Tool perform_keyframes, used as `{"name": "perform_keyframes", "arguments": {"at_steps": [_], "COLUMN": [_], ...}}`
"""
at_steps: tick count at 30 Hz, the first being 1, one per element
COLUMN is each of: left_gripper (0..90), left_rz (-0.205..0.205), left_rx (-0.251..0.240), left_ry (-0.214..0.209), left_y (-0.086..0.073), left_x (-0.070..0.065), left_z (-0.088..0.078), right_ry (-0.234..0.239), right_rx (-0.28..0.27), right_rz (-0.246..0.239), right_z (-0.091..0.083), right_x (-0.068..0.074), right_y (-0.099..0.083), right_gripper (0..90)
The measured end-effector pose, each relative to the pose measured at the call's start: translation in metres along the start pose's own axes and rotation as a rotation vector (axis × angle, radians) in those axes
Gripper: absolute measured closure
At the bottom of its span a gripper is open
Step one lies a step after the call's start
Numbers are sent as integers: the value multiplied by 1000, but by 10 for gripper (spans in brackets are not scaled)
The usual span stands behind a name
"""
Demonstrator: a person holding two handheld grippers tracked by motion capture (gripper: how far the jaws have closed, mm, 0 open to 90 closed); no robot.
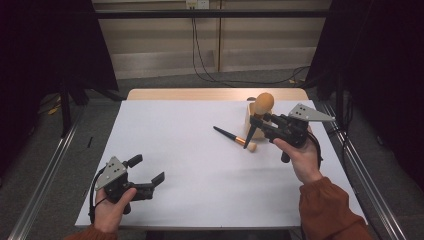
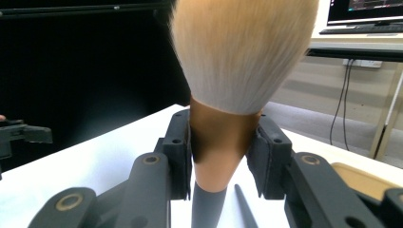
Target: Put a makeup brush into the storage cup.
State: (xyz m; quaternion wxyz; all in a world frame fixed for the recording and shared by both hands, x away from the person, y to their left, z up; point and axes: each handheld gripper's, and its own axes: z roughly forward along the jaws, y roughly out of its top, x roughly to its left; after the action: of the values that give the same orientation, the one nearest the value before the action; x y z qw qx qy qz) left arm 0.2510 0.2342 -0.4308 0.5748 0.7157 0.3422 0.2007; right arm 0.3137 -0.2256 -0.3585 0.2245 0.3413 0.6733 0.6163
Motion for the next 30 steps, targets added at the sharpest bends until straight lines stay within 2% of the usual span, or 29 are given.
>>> {"name": "perform_keyframes", "arguments": {"at_steps": [6, 8, 15, 17, 25, 30], "left_gripper": [26, 26, 25, 25, 23, 23], "left_rz": [-3, -7, 28, 17, 22, 17], "left_rx": [-8, -18, -34, -41, -17, -18], "left_ry": [20, 28, 31, 30, 39, 52], "left_y": [-5, -5, -3, -3, -3, -2], "left_x": [8, 9, 5, 5, 8, 11], "left_z": [-2, -2, -8, -9, -10, -13], "right_ry": [-28, -24, -57, -70, -122, -153], "right_rx": [-12, -12, -22, -24, -42, -55], "right_rz": [-6, 2, -10, -10, -28, -31], "right_z": [-1, -1, 1, 1, -1, 2], "right_x": [-8, -12, -21, -24, -37, -44], "right_y": [9, 12, 22, 25, 44, 51], "right_gripper": [639, 640, 639, 639, 640, 639]}}
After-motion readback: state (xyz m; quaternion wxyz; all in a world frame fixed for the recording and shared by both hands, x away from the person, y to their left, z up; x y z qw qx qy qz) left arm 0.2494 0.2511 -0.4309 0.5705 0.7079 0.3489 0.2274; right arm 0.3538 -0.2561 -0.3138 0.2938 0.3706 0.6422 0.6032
